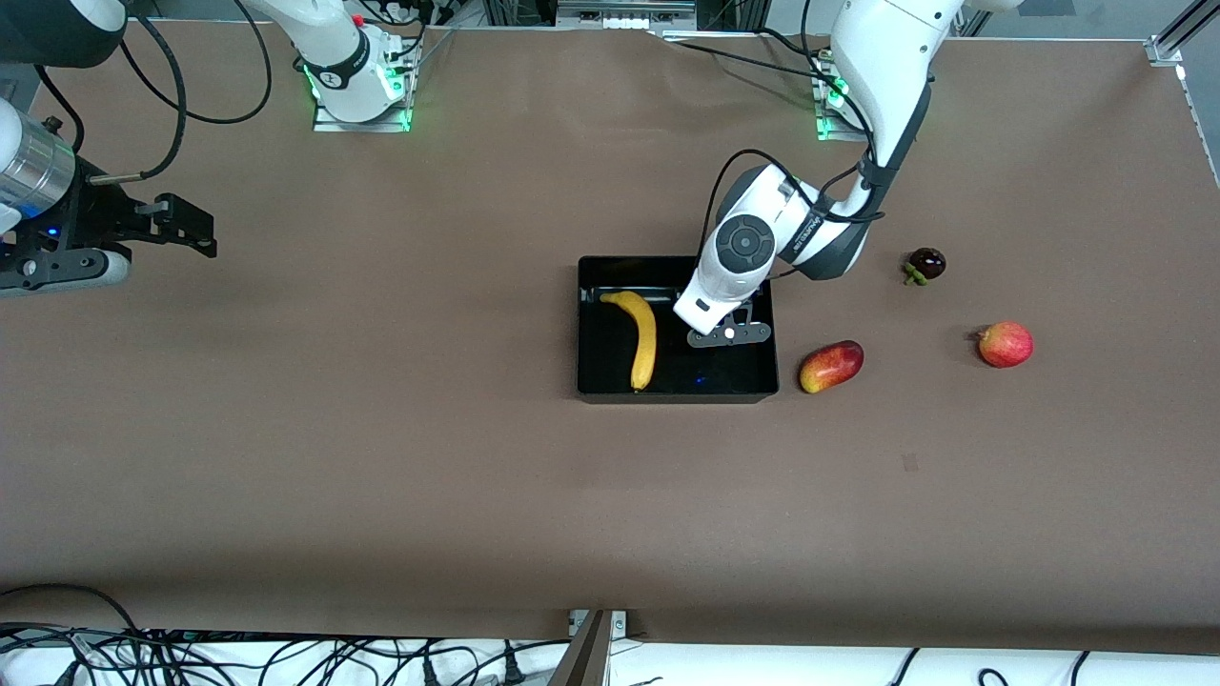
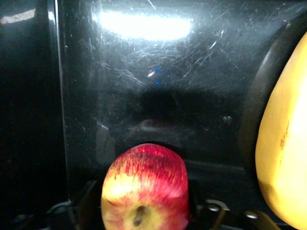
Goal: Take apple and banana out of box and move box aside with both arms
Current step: 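Lift the apple out and set it beside the mango with the left gripper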
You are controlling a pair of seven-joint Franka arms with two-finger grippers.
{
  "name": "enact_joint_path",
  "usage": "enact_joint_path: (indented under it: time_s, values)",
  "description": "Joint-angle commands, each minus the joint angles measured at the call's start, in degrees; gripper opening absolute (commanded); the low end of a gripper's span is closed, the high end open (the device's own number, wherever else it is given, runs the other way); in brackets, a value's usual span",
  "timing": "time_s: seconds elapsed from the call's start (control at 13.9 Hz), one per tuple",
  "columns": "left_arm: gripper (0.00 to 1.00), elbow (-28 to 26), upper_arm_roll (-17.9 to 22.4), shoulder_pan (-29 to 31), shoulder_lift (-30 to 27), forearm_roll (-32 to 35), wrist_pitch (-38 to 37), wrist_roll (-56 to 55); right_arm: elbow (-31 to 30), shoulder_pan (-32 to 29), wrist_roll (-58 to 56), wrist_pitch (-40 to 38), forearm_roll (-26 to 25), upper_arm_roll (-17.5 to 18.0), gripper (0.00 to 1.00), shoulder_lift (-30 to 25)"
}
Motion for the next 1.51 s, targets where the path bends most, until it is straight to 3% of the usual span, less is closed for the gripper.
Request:
enact_joint_path:
  time_s: [0.0, 0.14, 0.43, 0.65, 0.79, 1.0, 1.22, 1.44]
  values:
    - [0.18, 0.5, 0.4, 0.4, -2.1, 0.0, -1.1, 0.3, -0.2, 0.3, -0.6, -0.4, -0.3, -0.2, 1.0, -0.5]
    - [0.21, 3.5, 0.4, 2.1, -5.0, -0.1, -7.9, 0.3, -0.2, 0.2, -0.7, -0.4, -0.3, -0.3, 1.0, -0.5]
    - [0.24, 15.9, 0.4, 9.1, -6.2, -0.7, -30.8, 10.4, -0.2, 0.2, -0.7, -0.4, -0.3, -0.3, 1.0, -0.5]
    - [0.25, 15.7, 0.5, 16.4, -7.8, -0.2, -38.8, 24.4, -0.2, 0.2, -0.7, -0.4, -0.3, -0.3, 1.0, -0.5]
    - [0.27, 12.7, 0.5, 20.7, -7.8, 0.1, -41.0, 29.0, -0.2, 0.2, -0.7, -0.4, -0.3, -0.2, 1.0, -0.6]
    - [0.26, 1.3, 0.5, 23.2, -10.6, 1.9, -34.9, 30.1, -0.2, 0.2, -0.7, -0.4, -0.3, -0.2, 1.0, -0.6]
    - [0.29, -13.6, 0.5, 23.5, -16.4, 3.2, -19.0, 34.2, -0.2, 0.2, -0.7, -0.4, -0.3, -0.2, 1.0, -0.6]
    - [0.32, -23.2, 0.5, 23.8, -15.8, 4.1, -1.2, 35.3, -0.2, 0.2, -0.7, -0.5, -0.3, -0.2, 1.0, -0.6]
